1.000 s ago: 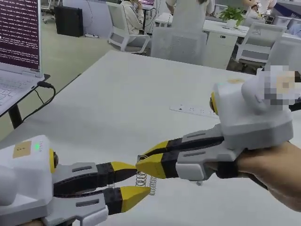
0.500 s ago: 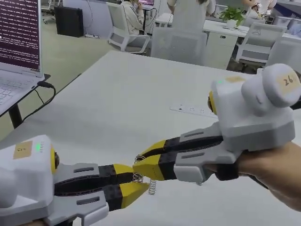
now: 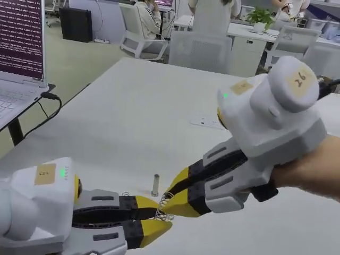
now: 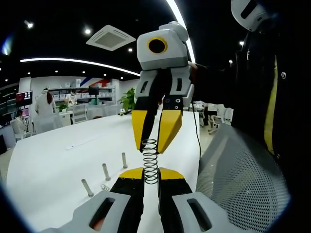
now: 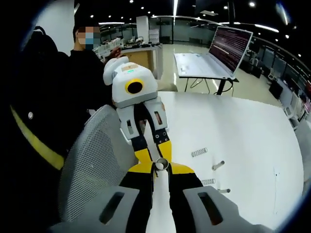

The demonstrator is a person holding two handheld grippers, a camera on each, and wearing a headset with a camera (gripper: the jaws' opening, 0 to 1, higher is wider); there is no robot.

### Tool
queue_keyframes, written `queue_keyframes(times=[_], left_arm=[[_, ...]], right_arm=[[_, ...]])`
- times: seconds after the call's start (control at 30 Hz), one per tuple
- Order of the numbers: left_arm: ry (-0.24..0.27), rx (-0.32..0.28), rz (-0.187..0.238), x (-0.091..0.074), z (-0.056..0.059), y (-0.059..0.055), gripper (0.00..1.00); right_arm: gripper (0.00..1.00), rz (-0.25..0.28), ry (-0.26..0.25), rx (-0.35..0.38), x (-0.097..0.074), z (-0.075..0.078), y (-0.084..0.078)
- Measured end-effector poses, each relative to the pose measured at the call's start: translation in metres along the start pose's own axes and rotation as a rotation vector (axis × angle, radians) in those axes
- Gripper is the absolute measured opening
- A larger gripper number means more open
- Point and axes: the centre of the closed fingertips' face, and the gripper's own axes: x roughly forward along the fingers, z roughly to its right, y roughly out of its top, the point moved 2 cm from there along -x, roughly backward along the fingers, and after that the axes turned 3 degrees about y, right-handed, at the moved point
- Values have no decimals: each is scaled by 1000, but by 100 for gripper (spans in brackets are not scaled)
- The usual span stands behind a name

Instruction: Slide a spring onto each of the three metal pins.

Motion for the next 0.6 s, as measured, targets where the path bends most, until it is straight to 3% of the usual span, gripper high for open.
queue_keyframes(times=[0.27, 0.6], left_arm=[[-16, -5, -6, -1, 2, 1, 2], [-19, 11, -22, 0, 3, 0, 2]], right_arm=[[10, -139, 48, -73, 8, -1, -6], [10, -209, 86, -113, 14, -3, -4]])
